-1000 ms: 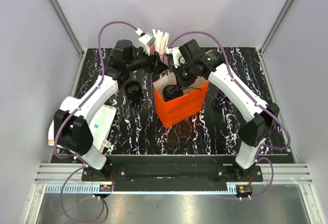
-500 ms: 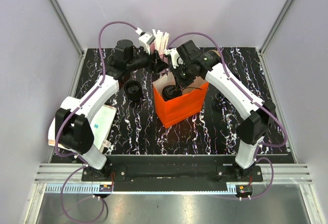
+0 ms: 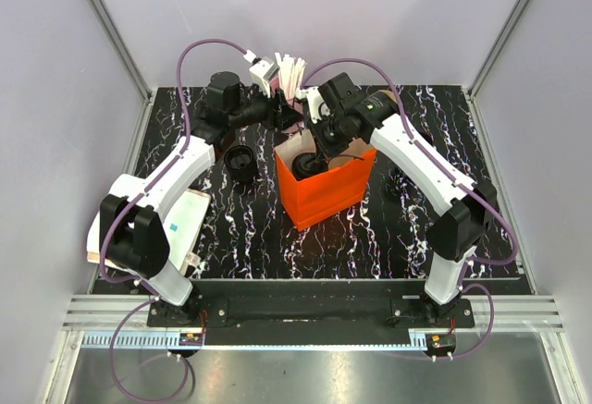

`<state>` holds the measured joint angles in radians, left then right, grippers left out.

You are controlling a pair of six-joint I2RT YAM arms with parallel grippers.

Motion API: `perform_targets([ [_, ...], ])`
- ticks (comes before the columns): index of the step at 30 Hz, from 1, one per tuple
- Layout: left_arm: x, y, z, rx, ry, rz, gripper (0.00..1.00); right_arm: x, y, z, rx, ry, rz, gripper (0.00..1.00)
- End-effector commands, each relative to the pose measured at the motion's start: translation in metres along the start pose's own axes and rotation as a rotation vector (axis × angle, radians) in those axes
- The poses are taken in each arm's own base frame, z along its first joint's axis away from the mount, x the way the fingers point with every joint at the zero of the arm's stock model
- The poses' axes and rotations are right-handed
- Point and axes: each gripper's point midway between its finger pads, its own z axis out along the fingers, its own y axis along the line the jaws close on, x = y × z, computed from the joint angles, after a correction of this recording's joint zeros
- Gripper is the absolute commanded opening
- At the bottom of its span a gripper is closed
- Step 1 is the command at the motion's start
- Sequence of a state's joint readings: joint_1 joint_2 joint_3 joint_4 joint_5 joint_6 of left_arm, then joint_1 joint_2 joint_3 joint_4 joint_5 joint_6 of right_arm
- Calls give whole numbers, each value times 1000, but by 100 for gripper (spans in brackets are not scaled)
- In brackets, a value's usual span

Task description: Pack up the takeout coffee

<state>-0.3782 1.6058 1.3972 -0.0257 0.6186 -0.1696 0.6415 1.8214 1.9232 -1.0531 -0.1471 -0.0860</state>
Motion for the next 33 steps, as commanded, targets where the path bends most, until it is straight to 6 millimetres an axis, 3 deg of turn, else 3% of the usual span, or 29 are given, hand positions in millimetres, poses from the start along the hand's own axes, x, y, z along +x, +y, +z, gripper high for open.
perform_targets([
  [1, -14, -6, -2, 35, -56, 26, 48, -7, 1, 6, 7, -31, -31, 0],
  [33, -12, -15, -8, 55, -77, 3, 46, -15, -7, 19, 35, -105, -71, 0],
])
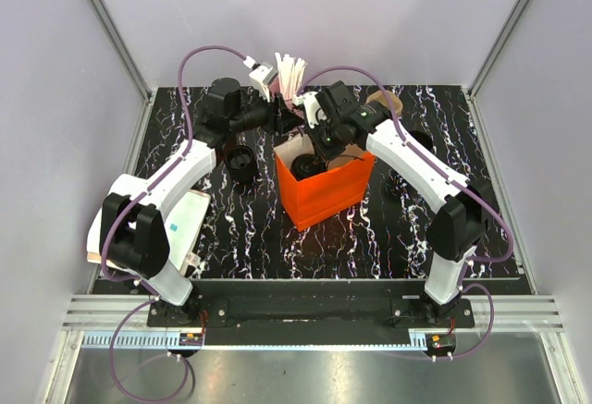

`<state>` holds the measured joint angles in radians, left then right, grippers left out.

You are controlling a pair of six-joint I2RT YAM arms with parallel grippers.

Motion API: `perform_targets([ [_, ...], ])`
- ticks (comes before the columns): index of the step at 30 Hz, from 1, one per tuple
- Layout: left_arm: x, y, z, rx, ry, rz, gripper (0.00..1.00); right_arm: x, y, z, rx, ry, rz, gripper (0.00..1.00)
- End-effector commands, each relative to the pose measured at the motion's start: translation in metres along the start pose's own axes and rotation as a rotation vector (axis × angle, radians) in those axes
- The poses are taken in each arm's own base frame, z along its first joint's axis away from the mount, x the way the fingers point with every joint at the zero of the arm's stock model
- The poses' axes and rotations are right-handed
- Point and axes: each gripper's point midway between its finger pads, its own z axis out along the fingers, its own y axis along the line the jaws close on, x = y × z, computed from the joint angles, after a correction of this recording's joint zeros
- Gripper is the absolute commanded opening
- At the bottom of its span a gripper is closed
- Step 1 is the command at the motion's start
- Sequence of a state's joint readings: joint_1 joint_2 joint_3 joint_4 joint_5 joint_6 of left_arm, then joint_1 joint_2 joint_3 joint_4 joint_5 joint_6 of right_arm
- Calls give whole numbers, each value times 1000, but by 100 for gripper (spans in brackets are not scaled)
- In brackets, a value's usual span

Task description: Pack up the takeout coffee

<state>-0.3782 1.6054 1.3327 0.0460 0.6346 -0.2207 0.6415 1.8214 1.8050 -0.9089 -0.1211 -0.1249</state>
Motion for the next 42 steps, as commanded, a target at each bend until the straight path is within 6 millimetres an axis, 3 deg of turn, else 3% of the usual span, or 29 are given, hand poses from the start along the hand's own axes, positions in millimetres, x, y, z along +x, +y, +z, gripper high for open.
perform_targets([
  [1, -25, -16, -11, 39, -70, 47, 46, -18, 2, -8, 11, -81, -27, 0],
  [11, -23, -15, -9, 40, -66, 41, 44, -18, 1, -5, 13, -83, -33, 0],
  [29, -21, -8, -8, 11, -64, 31, 26, -19, 1, -7, 10, -96, -34, 0],
  [42, -20, -6, -7, 2, -62, 26, 26, -18, 0, -7, 20, -99, -35, 0],
])
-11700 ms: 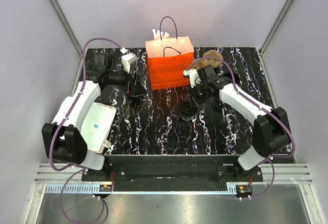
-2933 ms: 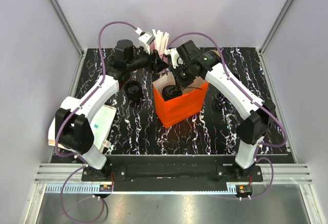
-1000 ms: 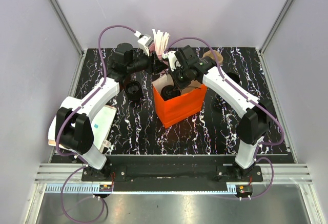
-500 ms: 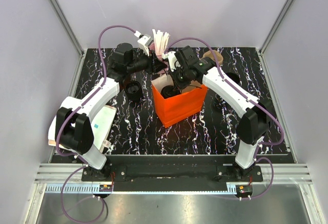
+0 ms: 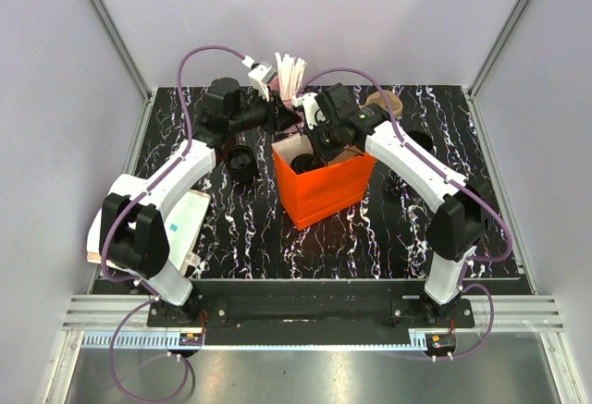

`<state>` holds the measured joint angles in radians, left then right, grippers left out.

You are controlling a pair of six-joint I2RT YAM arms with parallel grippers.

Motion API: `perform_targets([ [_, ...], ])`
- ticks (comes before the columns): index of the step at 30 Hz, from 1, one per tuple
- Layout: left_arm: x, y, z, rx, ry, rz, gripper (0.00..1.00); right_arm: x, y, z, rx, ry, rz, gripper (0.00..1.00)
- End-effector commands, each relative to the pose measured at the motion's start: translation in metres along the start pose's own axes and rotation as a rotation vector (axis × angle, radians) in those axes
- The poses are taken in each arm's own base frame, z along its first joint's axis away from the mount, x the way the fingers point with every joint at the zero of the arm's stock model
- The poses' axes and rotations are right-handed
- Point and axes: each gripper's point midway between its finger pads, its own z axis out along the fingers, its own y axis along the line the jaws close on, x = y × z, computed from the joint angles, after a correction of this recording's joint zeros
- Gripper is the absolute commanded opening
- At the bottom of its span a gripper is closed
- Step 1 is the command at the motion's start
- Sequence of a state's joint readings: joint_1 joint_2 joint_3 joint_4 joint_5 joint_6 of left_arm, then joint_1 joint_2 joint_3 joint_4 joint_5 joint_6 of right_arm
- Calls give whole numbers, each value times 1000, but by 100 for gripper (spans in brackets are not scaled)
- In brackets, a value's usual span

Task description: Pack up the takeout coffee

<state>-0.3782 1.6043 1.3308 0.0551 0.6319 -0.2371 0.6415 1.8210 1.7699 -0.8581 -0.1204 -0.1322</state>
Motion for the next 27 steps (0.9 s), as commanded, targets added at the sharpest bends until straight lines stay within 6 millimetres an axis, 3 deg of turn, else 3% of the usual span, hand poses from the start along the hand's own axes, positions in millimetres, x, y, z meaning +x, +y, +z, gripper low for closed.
perform_targets([
  [1, -18, -5, -7, 0, -55, 35, 26, -19, 2, -16, 19, -84, -25, 0],
  [27, -16, 3, -4, -41, -53, 9, 25, -17, -3, -16, 45, -93, -23, 0],
])
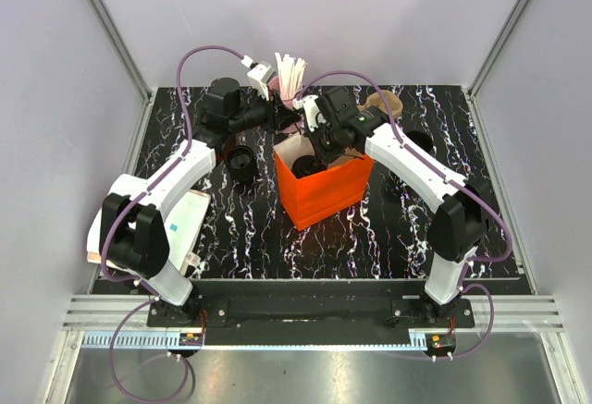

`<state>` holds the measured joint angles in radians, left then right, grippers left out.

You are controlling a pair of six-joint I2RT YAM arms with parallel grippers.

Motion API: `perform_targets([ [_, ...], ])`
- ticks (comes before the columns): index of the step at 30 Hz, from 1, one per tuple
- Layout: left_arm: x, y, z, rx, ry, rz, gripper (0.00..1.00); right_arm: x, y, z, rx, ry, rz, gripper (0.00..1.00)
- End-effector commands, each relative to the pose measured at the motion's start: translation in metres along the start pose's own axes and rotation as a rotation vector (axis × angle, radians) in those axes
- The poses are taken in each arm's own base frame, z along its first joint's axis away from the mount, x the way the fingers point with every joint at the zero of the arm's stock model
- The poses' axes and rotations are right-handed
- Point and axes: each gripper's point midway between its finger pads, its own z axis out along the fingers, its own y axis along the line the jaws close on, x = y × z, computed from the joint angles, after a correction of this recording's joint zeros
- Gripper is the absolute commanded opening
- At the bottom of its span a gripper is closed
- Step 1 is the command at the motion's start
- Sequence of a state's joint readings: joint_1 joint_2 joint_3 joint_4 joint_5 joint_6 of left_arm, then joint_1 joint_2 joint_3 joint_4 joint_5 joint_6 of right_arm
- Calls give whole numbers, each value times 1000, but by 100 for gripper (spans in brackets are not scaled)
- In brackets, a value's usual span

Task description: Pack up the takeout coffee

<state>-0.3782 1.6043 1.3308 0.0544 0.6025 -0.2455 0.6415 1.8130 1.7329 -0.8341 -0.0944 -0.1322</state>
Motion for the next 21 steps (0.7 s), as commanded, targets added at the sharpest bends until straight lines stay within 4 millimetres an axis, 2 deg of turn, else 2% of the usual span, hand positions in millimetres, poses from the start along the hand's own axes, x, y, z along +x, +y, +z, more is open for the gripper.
perform_targets([
  [1, -14, 0, -3, -15, -44, 13, 25, -23, 1, -21, 20, -100, -24, 0],
  [12, -14, 16, 0, -99, -40, -2, 17, -24, 8, -23, 10, -106, -38, 0],
  [21, -10, 31, 3, -171, -25, -25, 6, -22, 11, -21, 7, -100, -48, 0],
])
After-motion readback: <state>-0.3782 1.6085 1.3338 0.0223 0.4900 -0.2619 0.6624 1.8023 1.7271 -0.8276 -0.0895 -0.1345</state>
